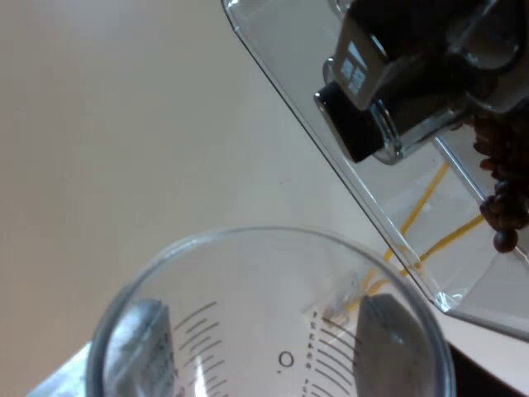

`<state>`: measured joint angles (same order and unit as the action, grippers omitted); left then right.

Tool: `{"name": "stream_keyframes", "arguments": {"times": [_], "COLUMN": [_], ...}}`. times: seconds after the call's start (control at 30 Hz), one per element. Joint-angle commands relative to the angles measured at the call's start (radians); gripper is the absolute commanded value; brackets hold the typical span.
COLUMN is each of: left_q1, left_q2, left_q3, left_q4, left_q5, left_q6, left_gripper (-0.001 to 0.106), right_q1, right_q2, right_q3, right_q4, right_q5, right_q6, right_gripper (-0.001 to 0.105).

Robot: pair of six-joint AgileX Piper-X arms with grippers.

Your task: Pour the beans into the coffee machine

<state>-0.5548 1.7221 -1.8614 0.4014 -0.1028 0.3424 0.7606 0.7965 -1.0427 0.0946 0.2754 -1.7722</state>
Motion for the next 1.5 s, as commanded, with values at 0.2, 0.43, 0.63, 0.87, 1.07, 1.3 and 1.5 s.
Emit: {"name": "stream_keyframes", "arguments": {"times": [0.2, 0.43, 0.63, 0.87, 1.07, 1.3, 1.5], "left_q1": [0.008, 0.008, 0.008, 0.008, 0.008, 0.031, 0.131], "left_q2": [-0.006, -0.018, -0.064, -0.118, -0.16, -0.249, -0.311], "left_q3": [-0.004, -0.004, -0.004, -0.004, -0.004, -0.004, -0.004], "left_q4": [-0.026, -0.049, -0.049, -0.002, 0.0, 0.18, 0.329], "left_q5": [-0.021, -0.159, -0.201, -0.234, -0.362, -0.323, -0.175], "left_q6": [-0.209, -0.525, -0.66, -0.8, -0.991, -1.225, -1.418], "left_gripper": [0.029, 0.029, 0.029, 0.029, 0.029, 0.029, 0.029], "right_q1": [0.002, 0.002, 0.002, 0.002, 0.002, 0.002, 0.002], "right_q2": [-0.012, -0.012, -0.012, -0.012, -0.012, -0.012, -0.012], "right_q3": [-0.007, -0.007, -0.007, -0.007, -0.007, -0.007, -0.007], "right_q4": [-0.007, -0.007, -0.007, -0.007, -0.007, -0.007, -0.004], "right_q5": [-0.01, -0.01, -0.01, -0.01, -0.01, -0.01, -0.01], "right_q6": [-0.003, -0.003, -0.003, -0.003, -0.003, -0.003, -0.003], "right_gripper": [0.062, 0.062, 0.062, 0.062, 0.062, 0.062, 0.062]}}
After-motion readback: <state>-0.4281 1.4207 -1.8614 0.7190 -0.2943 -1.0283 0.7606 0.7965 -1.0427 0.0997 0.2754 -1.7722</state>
